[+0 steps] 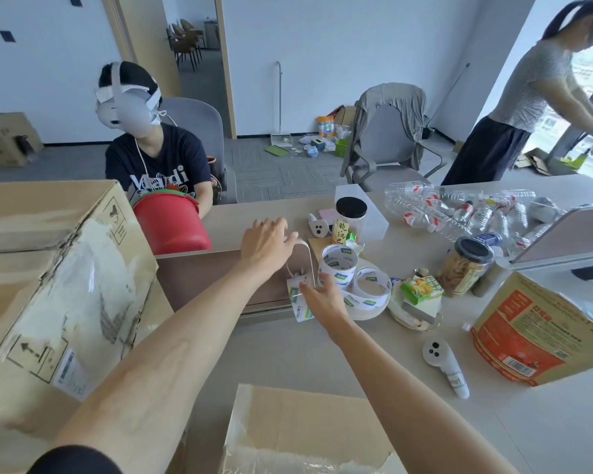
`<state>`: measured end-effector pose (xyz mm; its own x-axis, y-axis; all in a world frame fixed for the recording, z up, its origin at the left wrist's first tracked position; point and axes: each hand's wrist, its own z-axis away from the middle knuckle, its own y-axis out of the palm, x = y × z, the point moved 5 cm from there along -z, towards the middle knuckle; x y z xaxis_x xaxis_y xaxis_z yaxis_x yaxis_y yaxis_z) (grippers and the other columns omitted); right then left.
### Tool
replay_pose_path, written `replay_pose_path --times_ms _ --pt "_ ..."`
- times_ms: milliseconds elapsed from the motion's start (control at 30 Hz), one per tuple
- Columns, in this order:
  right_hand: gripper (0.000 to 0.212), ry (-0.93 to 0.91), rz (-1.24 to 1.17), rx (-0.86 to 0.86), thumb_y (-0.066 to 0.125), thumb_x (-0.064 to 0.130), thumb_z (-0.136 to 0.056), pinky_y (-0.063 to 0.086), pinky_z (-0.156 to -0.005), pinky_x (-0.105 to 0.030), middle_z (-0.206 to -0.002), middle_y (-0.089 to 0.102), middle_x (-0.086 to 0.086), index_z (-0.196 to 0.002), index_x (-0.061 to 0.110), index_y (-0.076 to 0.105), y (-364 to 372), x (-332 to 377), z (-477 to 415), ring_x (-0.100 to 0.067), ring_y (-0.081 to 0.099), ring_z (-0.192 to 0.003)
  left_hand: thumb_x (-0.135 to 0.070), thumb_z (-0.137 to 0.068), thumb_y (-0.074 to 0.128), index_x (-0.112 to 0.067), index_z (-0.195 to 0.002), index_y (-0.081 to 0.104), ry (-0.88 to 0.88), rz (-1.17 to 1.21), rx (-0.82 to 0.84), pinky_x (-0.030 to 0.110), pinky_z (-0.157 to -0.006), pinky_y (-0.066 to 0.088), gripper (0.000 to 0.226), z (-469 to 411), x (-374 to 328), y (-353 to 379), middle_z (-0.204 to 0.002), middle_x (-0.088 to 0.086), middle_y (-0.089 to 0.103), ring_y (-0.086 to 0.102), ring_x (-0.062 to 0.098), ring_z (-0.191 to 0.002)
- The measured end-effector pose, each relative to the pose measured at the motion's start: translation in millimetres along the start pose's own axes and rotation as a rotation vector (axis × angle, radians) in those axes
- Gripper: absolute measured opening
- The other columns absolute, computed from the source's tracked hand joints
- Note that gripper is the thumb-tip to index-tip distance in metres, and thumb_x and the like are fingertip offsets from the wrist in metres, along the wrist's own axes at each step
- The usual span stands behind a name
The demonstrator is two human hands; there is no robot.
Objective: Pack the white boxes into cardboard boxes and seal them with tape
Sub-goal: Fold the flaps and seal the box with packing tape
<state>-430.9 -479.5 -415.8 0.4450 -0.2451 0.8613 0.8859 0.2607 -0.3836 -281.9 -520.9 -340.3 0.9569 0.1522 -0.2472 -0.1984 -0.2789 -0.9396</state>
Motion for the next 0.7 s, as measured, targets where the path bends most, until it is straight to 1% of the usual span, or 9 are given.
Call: replay_pose_path --times_ms 67,167,233,300,400,467,567,633,700 --pt "0.047 0.004 0.024 0.005 0.05 0.027 -0.096 0.047 -0.094 -0.037 -0.113 0.067 -0.011 -0.141 0.015 0.039 -8 1 3 -0.024 0.058 -0.104 -0.038 -0.098 0.049 -0.015 -0.105 0.057 0.097 0.024 -0.074 0.036 -0.082 0.038 0.025 3 -6 -5 -0.113 0.005 0.061 0.05 0.027 -0.107" --pt "0.05 0.013 0.024 -0.007 0.049 0.023 -0.096 0.048 -0.093 -0.037 -0.121 0.066 -0.011 -0.144 0.017 0.038 -21 1 12 -0.023 0.059 -0.099 -0.034 -0.1 0.045 -0.017 -0.098 0.061 0.119 -0.031 -0.049 0.037 -0.082 0.038 0.023 9 -6 -7 -0.11 0.003 0.062 0.049 0.026 -0.105" --pt "0.053 0.006 0.042 -0.027 0.05 0.024 -0.094 0.05 -0.09 -0.034 -0.113 0.068 -0.004 -0.146 0.02 0.038 -31 2 20 -0.02 0.058 -0.098 -0.032 -0.102 0.038 -0.019 -0.102 0.062 0.12 -0.096 -0.047 0.038 -0.082 0.038 0.027 16 -2 -9 -0.111 0.003 0.063 0.049 0.026 -0.106" --pt "0.052 -0.011 0.06 -0.05 0.052 0.024 -0.093 0.049 -0.08 -0.03 -0.109 0.067 0.0 -0.144 0.022 0.04 -43 4 31 -0.019 0.059 -0.096 -0.033 -0.102 0.033 -0.016 -0.109 0.062 0.088 -0.15 -0.054 0.039 -0.086 0.038 0.034 27 2 -15 -0.114 0.005 0.062 0.05 0.026 -0.109" --pt "0.045 -0.068 0.084 -0.085 0.05 0.023 -0.097 0.049 -0.078 -0.031 -0.123 0.064 -0.001 -0.141 0.021 0.043 -63 8 55 -0.019 0.056 -0.096 -0.034 -0.1 0.033 -0.012 -0.118 0.059 0.025 -0.163 -0.056 0.041 -0.092 0.038 0.038 53 7 -25 -0.12 0.008 0.06 0.049 0.027 -0.113" --pt "0.044 -0.117 0.105 -0.111 0.047 0.022 -0.099 0.048 -0.074 -0.03 -0.128 0.062 -0.003 -0.142 0.02 0.043 -76 8 73 -0.02 0.056 -0.098 -0.031 -0.099 0.038 -0.012 -0.121 0.057 0.022 -0.062 -0.078 0.04 -0.095 0.038 0.035 81 5 -33 -0.124 0.007 0.059 0.048 0.027 -0.116" --pt "0.043 -0.187 0.151 -0.145 0.046 0.024 -0.099 0.045 -0.071 -0.028 -0.126 0.063 -0.002 -0.141 0.021 0.047 -89 4 105 -0.021 0.059 -0.098 -0.024 -0.099 0.044 -0.01 -0.122 0.059 0.072 0.163 -0.104 0.037 -0.097 0.039 0.03 143 -10 -41 -0.128 0.005 0.058 0.05 0.025 -0.12" --pt "0.041 -0.272 0.207 -0.157 0.046 0.024 -0.098 0.046 -0.073 -0.028 -0.123 0.065 -0.003 -0.139 0.019 0.049 -93 -3 131 -0.023 0.061 -0.102 -0.021 -0.099 0.046 -0.01 -0.122 0.059 0.096 0.257 -0.09 0.035 -0.096 0.039 0.029 189 -21 -41 -0.128 0.004 0.058 0.051 0.024 -0.119" --pt "0.039 -0.366 0.257 -0.138 0.047 0.021 -0.099 0.047 -0.078 -0.03 -0.12 0.065 -0.004 -0.137 0.016 0.051 -96 -14 162 -0.024 0.062 -0.108 -0.022 -0.099 0.045 -0.012 -0.125 0.058 0.083 0.31 -0.048 0.032 -0.097 0.039 0.03 236 -27 -36 -0.129 0.002 0.057 0.05 0.021 -0.12"
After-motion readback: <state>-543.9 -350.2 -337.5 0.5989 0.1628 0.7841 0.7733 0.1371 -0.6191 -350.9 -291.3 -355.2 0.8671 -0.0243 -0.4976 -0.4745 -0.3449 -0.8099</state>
